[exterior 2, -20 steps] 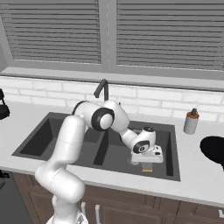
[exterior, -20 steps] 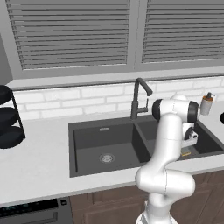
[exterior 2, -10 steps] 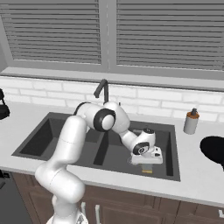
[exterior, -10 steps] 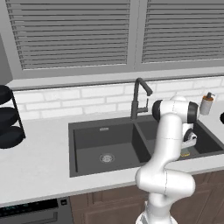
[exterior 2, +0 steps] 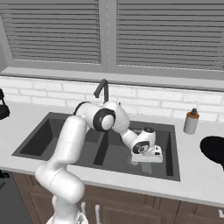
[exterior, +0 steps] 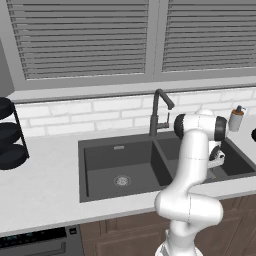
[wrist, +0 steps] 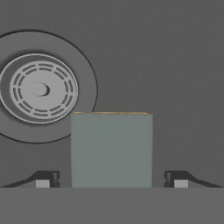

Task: Pick the pan and sponge and place them into the sink. Then turn on the water.

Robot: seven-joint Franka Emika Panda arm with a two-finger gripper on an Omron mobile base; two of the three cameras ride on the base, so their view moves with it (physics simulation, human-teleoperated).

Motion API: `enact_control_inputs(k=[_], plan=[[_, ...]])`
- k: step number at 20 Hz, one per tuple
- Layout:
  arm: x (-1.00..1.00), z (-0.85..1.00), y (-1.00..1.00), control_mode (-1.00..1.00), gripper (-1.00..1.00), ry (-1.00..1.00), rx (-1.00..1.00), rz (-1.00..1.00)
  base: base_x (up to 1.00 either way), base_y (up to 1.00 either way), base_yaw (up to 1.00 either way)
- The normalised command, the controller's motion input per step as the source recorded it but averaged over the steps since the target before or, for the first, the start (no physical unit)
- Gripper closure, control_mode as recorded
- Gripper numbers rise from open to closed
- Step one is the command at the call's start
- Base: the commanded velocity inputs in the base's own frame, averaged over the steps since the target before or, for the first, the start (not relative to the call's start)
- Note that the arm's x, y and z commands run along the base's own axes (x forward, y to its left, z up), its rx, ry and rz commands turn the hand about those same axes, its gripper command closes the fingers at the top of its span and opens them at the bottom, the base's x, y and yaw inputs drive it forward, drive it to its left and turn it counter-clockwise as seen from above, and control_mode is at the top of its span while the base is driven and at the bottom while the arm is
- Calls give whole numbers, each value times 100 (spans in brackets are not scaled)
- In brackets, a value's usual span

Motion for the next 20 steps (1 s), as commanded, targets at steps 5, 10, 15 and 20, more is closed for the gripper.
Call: enact_control_inputs(k=[5,10,15,20], plan=[[0,44,0,-100,-100,-12,0,0,0,0,0],[-13,87,0,-100,-100,-15,0,0,0,0,0],[-36,100,-1,-100,-100,-5,0,0,0,0,0],[-23,100,-9,-100,-100,12,-2,-7,0,0,0]])
